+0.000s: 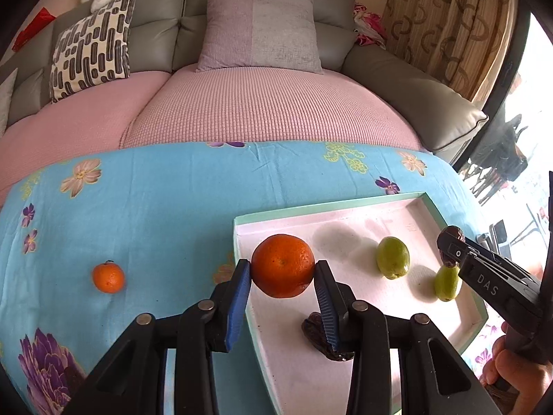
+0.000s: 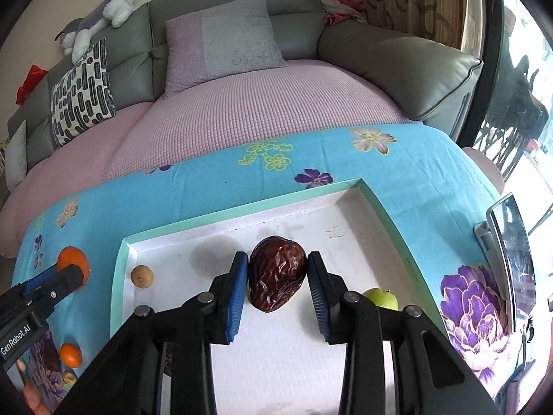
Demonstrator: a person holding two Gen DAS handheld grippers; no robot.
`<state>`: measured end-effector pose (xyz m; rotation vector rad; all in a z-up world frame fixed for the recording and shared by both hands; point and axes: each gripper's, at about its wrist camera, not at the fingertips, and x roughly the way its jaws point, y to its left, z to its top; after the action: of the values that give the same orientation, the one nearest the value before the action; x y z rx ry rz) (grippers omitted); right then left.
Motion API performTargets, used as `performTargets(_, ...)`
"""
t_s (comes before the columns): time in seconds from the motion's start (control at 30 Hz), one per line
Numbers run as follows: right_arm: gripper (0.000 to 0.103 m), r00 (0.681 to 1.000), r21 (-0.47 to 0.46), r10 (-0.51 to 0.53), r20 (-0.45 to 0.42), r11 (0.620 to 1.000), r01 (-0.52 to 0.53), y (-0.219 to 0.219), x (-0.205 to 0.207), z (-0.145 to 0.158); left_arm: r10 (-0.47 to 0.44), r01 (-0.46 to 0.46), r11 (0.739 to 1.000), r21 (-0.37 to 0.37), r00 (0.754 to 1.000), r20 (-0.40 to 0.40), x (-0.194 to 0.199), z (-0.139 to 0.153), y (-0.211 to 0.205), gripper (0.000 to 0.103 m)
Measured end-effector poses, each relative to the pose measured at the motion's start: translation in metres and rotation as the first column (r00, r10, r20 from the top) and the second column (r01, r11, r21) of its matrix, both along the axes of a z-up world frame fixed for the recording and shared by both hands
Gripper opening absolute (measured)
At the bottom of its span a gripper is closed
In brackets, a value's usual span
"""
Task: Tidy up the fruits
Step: 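Carry the tangerine with the left tool while the right tool carries the date over the tray, then lower the tangerine toward the tray with the left tool while the right tool lowers the date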
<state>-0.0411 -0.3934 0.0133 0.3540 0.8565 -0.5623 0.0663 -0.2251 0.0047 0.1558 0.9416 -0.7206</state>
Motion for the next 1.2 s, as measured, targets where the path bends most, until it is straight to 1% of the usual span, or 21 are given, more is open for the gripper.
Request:
performTargets(0.1,0.037,0.997,-0.01,-0.076,-0.015,0.997,0.076,-0.018,-0.013,-0.004,-0.034,0.034,0.999,0.014,0.999,0.002,-0.007,-0.009,-0.016,0.04)
performTargets(0.27,0.037,0.991,-0.002,-0.129,-0.026,0.992,0.129,-0.038,-0.023,-0.014,-0.064,0.063,0.996,0.059,0.998,0.015,-0.009,-0.022,-0.034,0.04)
performTargets(0.37,0.037,0.991,0.026,-0.135,-0.015,0.99,0.135,-0.045,-0.024,-0.02,-0.065,0.063,0.995,0.083,0.998,0.017,-0.008,-0.029,-0.039,0.04)
performTargets(0.73,0.037,0.993,0.026,-0.119,-0.009,0.993,0.119,-0.054,-0.018,-0.032,-0.065,0.064,0.989,0.135,0.998,0.008,-0.006,-0.045,-0.044,0.04)
performTargets(0.87,0.037,0.993,0.022,-0.11,-0.032,0.994,0.111,-0.054,-0.013,-0.039,-0.072,0.07,0.986,0.151,0.997,0.011,-0.007,-0.048,-0.047,0.04)
performTargets(1.03,0.037,0.993,0.024,-0.099,-0.062,0.995,0.101,-0.055,-0.008,-0.049,-0.072,0.07,0.986,0.148,0.997,0.008,-0.006,-0.049,-0.048,0.04)
performTargets(1.2,0.037,0.993,0.006,-0.09,-0.07,0.996,0.091,-0.052,-0.005,-0.049,-0.075,0.073,0.986,0.152,0.997,0.011,-0.007,-0.05,-0.049,0.04)
